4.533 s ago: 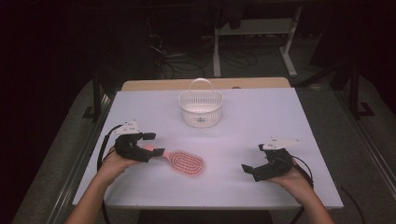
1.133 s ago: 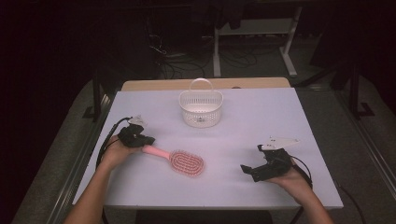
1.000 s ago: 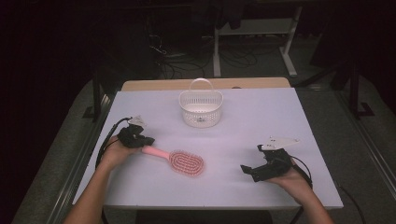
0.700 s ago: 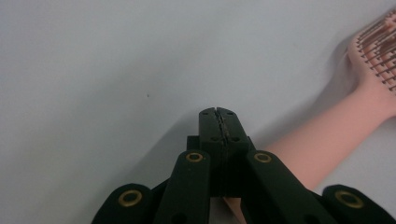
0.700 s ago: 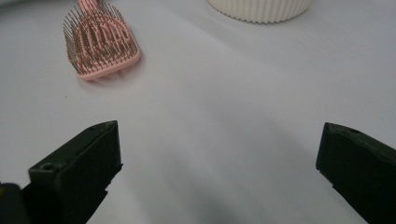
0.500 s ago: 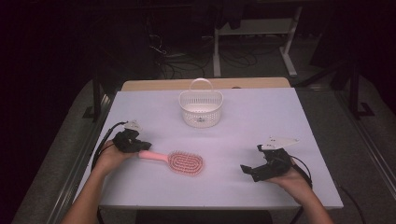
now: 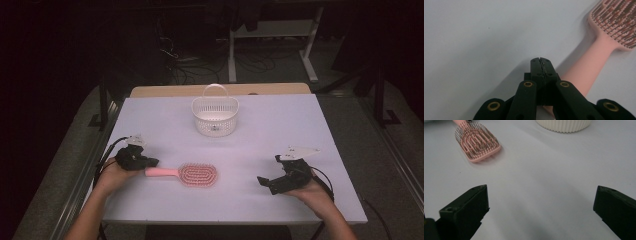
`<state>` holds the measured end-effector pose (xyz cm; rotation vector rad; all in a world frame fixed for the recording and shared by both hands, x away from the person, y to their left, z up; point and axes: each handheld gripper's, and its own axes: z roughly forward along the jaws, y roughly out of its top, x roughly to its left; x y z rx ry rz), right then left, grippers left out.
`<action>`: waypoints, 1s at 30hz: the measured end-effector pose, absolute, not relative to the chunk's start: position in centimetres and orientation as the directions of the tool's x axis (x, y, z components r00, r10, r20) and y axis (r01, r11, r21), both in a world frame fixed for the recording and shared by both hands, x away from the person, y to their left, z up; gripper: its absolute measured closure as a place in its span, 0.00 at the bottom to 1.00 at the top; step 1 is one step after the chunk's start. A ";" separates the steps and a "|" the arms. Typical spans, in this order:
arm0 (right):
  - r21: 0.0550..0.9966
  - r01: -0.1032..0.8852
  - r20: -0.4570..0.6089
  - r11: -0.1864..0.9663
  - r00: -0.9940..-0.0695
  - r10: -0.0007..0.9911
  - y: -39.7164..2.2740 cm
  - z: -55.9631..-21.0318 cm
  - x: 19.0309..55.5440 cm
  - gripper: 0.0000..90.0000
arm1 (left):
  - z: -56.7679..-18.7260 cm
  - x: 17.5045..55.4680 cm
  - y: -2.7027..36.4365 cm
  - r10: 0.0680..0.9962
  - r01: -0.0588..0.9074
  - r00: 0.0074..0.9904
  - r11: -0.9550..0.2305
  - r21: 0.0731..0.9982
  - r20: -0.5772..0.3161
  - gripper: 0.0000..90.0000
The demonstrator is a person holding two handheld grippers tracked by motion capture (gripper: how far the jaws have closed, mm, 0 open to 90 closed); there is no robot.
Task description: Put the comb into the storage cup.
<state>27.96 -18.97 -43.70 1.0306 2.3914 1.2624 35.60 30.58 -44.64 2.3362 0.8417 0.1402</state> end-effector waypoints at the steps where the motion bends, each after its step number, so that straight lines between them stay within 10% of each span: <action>1: 0.797 0.473 0.104 0.375 -0.720 0.687 -19.0 -43.7 28.0 0.00 | -44.6 35.5 30.6 0.605 0.537 0.789 -0.588 0.605 -0.112 1.00; 30: 0.796 0.473 0.105 0.378 -0.722 0.684 -18.8 -43.7 27.9 0.00 | -44.8 30.6 31.4 0.574 0.519 0.808 -0.585 0.623 -0.133 1.00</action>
